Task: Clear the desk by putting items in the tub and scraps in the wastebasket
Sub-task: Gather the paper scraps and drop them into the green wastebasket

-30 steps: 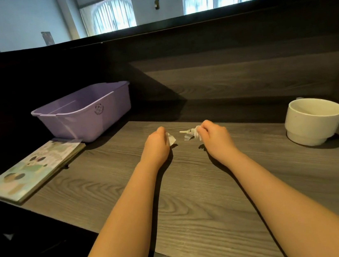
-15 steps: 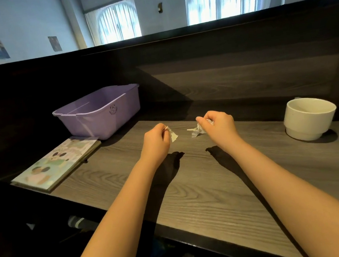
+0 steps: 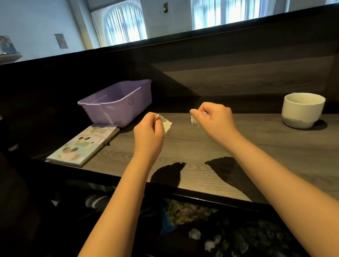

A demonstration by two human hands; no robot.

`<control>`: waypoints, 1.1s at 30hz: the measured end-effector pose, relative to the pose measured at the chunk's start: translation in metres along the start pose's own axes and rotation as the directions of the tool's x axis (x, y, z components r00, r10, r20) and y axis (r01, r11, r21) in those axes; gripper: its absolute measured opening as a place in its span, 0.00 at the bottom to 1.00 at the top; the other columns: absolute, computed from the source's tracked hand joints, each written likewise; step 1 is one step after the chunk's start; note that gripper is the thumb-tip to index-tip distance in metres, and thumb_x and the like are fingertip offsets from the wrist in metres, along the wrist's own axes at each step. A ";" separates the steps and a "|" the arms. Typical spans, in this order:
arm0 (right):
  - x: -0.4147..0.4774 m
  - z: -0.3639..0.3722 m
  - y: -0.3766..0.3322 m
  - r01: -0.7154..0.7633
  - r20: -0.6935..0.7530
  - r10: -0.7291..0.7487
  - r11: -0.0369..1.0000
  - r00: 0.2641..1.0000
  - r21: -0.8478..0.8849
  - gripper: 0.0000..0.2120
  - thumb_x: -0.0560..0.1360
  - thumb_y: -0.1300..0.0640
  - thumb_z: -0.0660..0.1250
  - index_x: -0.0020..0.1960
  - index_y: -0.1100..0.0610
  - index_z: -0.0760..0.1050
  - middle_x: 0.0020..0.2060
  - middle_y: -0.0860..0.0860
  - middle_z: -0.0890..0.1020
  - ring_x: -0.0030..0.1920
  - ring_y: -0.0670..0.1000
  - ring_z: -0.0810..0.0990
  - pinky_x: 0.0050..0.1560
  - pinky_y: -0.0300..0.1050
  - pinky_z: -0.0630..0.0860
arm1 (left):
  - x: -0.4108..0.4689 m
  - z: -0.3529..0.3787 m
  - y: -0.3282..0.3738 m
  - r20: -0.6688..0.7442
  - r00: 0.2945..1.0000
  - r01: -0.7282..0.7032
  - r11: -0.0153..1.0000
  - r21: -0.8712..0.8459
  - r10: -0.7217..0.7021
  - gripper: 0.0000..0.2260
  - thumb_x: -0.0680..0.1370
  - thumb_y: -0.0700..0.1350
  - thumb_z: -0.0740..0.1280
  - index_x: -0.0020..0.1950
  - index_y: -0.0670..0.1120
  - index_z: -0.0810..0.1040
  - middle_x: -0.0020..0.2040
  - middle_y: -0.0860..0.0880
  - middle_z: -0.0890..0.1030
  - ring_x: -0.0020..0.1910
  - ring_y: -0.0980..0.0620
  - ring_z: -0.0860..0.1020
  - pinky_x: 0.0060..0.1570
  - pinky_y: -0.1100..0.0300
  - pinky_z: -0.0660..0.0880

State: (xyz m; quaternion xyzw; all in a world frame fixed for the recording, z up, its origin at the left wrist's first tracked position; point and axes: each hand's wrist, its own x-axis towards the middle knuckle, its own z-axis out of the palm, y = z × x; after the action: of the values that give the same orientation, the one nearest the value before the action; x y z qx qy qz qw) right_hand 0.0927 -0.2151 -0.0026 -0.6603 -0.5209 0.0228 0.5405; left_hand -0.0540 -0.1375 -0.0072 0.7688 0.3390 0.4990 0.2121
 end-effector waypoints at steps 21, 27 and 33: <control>-0.159 0.140 -0.050 0.058 0.295 -0.104 0.985 0.950 0.161 0.13 0.75 0.54 0.67 0.32 0.54 0.74 0.28 0.46 0.76 0.32 0.41 0.74 0.37 0.38 0.68 | -0.167 -0.147 -0.108 -0.134 0.959 0.269 0.947 0.177 -0.248 0.08 0.78 0.36 0.59 0.42 0.40 0.76 0.37 0.49 0.77 0.36 0.55 0.72 0.35 0.73 0.64; -0.196 0.198 -0.032 -0.031 0.436 -0.025 0.992 0.900 0.120 0.15 0.74 0.52 0.67 0.31 0.56 0.75 0.28 0.50 0.79 0.34 0.45 0.77 0.40 0.42 0.72 | -0.214 -0.168 -0.161 -0.136 0.923 0.382 0.896 0.225 -0.359 0.08 0.78 0.36 0.59 0.43 0.39 0.77 0.37 0.47 0.76 0.33 0.58 0.70 0.34 0.72 0.65; -0.225 0.258 -0.005 -0.052 0.627 0.052 0.998 0.777 -0.018 0.16 0.75 0.50 0.65 0.30 0.51 0.72 0.31 0.49 0.80 0.37 0.49 0.78 0.43 0.50 0.74 | -0.258 -0.168 -0.221 -0.097 0.862 0.504 0.823 0.262 -0.497 0.08 0.78 0.36 0.58 0.45 0.40 0.76 0.33 0.52 0.73 0.33 0.60 0.69 0.33 0.74 0.65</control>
State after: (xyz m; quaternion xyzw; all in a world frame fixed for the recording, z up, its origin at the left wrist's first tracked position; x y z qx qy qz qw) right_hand -0.1667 -0.1984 -0.2257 -0.6293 -0.6526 0.2558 0.3357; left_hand -0.3458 -0.1784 -0.2458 0.6688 0.5980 0.3823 0.2213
